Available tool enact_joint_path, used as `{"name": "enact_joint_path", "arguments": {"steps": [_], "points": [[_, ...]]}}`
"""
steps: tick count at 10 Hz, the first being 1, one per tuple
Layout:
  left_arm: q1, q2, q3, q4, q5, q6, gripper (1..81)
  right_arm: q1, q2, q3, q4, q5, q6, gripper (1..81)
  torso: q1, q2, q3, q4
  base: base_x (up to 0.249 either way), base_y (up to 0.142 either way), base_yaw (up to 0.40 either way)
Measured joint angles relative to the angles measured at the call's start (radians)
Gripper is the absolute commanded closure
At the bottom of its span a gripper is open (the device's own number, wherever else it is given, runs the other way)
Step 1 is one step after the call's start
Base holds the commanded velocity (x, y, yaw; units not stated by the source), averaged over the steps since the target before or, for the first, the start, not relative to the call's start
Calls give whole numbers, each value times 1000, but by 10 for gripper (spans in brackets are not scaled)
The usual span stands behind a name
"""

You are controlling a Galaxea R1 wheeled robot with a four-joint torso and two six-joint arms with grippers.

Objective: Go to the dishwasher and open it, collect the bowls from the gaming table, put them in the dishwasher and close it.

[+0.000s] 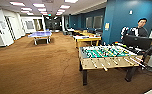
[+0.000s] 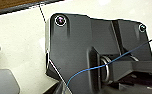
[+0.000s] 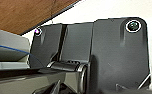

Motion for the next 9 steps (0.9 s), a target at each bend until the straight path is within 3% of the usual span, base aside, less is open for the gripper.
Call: {"name": "enact_joint_path", "arguments": {"steps": [9], "points": [[6,6,1,0,3,0,10,0,5,-2,-4,1,0,10,0,0,0,0,0,0,184]]}}
